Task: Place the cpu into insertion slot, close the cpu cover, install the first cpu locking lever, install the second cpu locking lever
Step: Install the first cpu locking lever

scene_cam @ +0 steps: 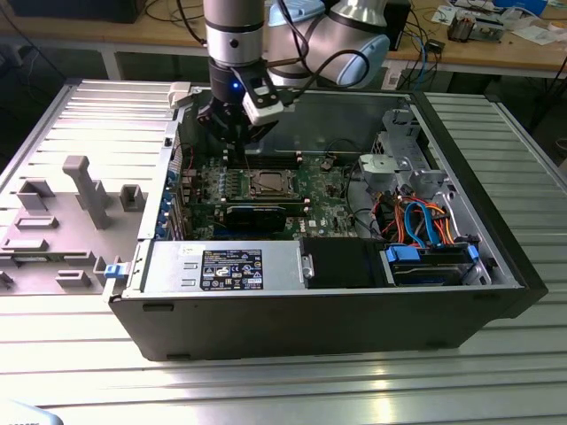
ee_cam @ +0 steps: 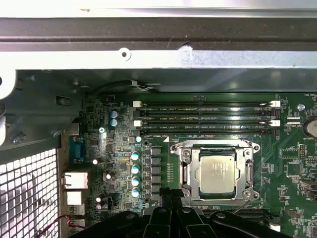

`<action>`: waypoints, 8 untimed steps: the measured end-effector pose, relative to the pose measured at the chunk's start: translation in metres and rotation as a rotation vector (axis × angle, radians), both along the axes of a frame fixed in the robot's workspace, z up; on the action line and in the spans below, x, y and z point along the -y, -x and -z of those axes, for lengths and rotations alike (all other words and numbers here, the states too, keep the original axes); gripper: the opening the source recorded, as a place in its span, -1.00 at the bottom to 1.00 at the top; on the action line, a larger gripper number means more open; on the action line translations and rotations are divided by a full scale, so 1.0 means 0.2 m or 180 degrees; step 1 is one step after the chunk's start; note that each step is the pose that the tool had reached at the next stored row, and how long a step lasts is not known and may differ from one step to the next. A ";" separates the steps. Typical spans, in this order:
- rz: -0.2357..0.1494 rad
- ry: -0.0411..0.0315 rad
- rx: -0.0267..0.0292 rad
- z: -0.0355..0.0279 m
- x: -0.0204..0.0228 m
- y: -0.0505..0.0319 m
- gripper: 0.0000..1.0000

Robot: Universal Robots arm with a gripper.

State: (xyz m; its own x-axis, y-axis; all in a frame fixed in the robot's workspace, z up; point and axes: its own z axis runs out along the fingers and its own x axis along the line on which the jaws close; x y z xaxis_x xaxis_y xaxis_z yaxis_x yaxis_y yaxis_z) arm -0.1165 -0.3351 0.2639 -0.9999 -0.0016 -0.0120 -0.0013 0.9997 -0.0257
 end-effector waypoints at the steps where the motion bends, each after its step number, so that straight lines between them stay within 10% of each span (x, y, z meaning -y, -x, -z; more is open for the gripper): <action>1: 0.0000 0.0000 0.0000 0.000 0.000 0.003 -0.79; 8: 0.0000 0.0000 0.0000 0.001 0.000 0.021 -0.79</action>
